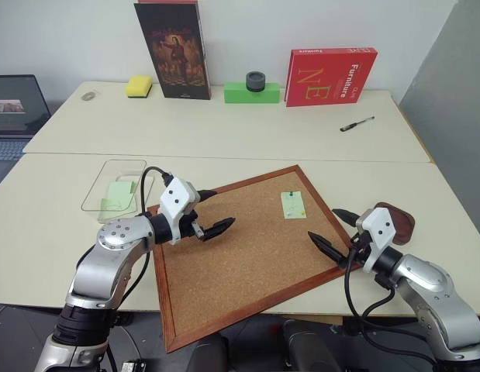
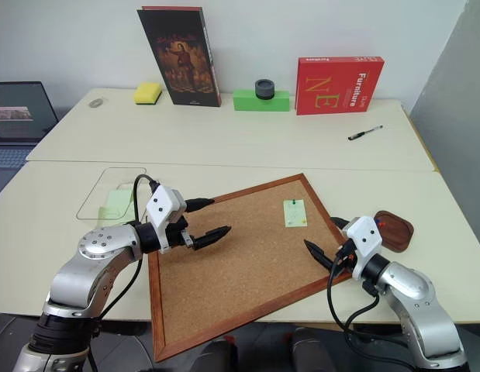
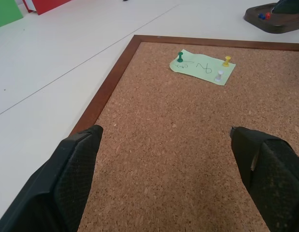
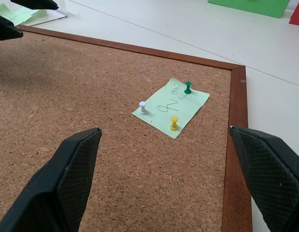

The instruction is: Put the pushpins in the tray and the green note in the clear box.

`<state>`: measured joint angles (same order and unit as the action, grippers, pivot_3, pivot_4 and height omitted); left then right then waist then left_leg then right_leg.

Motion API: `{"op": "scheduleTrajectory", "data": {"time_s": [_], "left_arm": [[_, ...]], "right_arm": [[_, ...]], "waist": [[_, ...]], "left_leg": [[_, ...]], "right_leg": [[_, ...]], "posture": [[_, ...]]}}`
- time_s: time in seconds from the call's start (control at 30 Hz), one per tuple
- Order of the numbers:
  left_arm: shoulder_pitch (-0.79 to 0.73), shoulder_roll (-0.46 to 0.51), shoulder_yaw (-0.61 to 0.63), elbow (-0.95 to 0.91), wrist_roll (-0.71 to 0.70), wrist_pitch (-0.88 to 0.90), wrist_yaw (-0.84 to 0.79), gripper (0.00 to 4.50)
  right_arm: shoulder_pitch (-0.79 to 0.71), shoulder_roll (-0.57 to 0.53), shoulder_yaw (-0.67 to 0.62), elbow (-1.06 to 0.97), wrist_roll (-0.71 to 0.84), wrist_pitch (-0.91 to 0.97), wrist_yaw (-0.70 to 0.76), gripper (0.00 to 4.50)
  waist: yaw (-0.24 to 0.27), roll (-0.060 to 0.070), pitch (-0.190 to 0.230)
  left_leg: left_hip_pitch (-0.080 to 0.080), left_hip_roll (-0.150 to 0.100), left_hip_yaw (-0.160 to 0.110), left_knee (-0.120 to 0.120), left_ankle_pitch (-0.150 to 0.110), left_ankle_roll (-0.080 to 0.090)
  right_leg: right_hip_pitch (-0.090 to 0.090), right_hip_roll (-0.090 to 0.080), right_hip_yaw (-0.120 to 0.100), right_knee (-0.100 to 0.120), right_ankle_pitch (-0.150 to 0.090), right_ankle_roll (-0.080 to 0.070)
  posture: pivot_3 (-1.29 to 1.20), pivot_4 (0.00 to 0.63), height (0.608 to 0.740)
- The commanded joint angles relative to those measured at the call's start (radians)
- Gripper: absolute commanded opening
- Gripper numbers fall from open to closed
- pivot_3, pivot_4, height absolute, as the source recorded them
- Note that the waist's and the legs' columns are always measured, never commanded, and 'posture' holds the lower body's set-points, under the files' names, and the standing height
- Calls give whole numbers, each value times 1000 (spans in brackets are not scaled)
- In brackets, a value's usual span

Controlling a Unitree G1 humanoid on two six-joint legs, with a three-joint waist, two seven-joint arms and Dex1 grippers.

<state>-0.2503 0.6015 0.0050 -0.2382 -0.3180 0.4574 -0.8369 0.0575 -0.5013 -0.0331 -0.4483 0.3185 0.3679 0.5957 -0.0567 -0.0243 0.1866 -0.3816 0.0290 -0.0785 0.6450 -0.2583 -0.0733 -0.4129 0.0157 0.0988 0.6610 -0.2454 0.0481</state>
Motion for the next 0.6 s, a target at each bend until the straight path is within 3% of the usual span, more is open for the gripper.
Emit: {"op": "scheduleTrajectory", "data": {"time_s": [0.03, 0.6], "left_arm": [[-6, 5, 15, -46, -52, 14, -23, 4500], [-58, -4, 34, -30, -121, 111, -1, 4500]], "right_arm": [[-8, -2, -1, -36, 4, -12, 3, 4484], [-8, -7, 2, -44, 4, -6, 4, 4484]], "waist": [[0, 0, 0], [0, 0, 0]], "left_leg": [[0, 0, 0, 0, 0, 0], [0, 0, 0, 0, 0, 0]], "right_leg": [[0, 0, 0, 0, 0, 0], [0, 0, 0, 0, 0, 0]], "posture": [[0, 150, 740], [0, 150, 740]]}}
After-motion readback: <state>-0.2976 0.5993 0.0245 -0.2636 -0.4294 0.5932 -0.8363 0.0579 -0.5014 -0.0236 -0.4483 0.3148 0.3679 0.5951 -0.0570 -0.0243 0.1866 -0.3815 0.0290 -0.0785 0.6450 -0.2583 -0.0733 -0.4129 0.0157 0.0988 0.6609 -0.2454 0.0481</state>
